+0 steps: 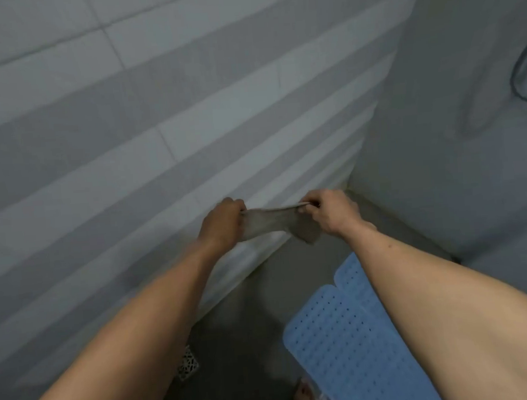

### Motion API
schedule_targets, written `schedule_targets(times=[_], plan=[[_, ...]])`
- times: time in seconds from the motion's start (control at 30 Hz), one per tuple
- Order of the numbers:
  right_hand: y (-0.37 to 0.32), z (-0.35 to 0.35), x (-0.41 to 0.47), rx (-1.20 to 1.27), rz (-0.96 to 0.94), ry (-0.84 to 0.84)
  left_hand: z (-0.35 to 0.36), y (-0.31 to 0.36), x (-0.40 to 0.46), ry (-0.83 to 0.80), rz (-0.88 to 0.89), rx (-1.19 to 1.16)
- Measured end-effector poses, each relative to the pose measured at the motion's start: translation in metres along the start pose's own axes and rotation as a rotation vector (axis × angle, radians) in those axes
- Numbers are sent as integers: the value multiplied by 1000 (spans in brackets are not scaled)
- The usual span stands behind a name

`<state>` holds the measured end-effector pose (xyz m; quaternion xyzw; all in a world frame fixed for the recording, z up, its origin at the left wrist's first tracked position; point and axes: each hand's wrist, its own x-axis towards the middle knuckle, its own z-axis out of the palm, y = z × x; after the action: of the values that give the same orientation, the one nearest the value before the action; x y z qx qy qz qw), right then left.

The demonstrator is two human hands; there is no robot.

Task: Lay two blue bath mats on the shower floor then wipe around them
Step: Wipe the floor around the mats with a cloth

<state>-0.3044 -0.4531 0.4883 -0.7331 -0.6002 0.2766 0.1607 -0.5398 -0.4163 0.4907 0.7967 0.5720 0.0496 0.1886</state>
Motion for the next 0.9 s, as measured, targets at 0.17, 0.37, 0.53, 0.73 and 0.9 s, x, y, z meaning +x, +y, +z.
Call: schedule_targets(times=[0.17,0.37,0.53,0.73,0.9], plan=[[81,54,32,53,113,-80,84,-15,55,-130,75,126],[161,162,69,72,206,-193,214,-71,107,-279,123,163],[220,290,106,104,253,-242,338,-138,140,-394,124,225],[287,457,128,146,326,-389,480,-219,160,-627,96,448],[333,562,139,131,345,-602,571,-259,178,-788,111,577]])
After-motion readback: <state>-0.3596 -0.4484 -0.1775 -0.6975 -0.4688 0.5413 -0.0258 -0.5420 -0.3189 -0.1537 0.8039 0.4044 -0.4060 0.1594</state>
